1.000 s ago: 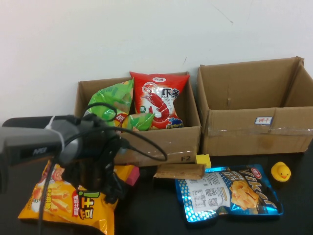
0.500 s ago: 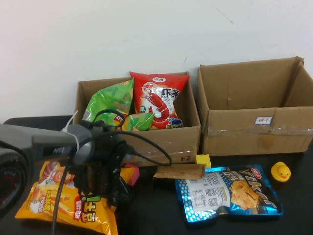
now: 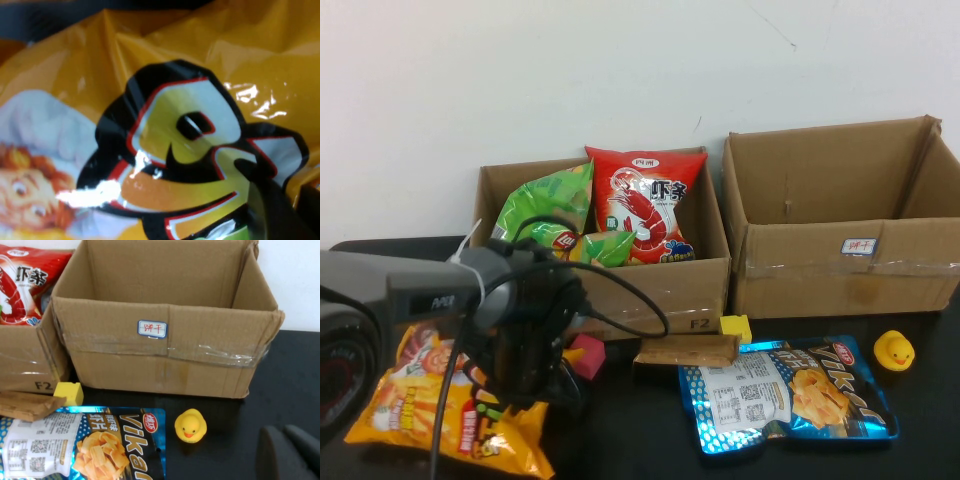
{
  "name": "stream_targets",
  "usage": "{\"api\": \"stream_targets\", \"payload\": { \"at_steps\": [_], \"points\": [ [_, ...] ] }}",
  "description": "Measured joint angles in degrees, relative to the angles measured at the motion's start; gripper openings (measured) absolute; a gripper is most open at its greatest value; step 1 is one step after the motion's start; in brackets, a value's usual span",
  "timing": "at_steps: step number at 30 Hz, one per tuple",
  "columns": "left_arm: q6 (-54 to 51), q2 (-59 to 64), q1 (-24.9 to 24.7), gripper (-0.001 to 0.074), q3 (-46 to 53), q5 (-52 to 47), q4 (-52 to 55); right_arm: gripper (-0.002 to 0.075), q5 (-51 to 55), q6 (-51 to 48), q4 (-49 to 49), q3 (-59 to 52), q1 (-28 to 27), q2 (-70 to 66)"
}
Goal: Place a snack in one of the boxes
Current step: Pick up the potato chip
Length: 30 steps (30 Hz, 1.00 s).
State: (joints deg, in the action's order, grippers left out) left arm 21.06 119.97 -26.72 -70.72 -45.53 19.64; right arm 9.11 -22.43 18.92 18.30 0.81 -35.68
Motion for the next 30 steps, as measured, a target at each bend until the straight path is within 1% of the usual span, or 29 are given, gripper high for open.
{"api": "stream_targets", "payload": {
  "at_steps": [4,7,14,21,30],
  "points": [
    [-4.23,0.25,0.00,0.0006,-3.24,-8.53,-1.11,-0.0001,0.00,0.00,0.00,0.00,0.00,0.00],
    [-7.46,-0.18,0.00,0.0005,-5.64,-12.31,-3.14,-0.0001,0.00,0.00,0.00,0.00,0.00,0.00],
    [-10.17,-4.92,0.00,0.0002,-7.64,-13.92,-6.29,-0.0001,0.00,-0.09,0.00,0.00,0.00,0.00],
    [-15.15,-11.68,0.00,0.0001,-8.00,-16.66,-9.96,-0.0001,0.00,-0.09,0.00,0.00,0.00,0.00],
    [-16.41,-20.71,0.00,0.0000,-8.00,-17.25,-10.94,-0.0001,0.00,-0.09,0.00,0.00,0.00,0.00]
  ]
}}
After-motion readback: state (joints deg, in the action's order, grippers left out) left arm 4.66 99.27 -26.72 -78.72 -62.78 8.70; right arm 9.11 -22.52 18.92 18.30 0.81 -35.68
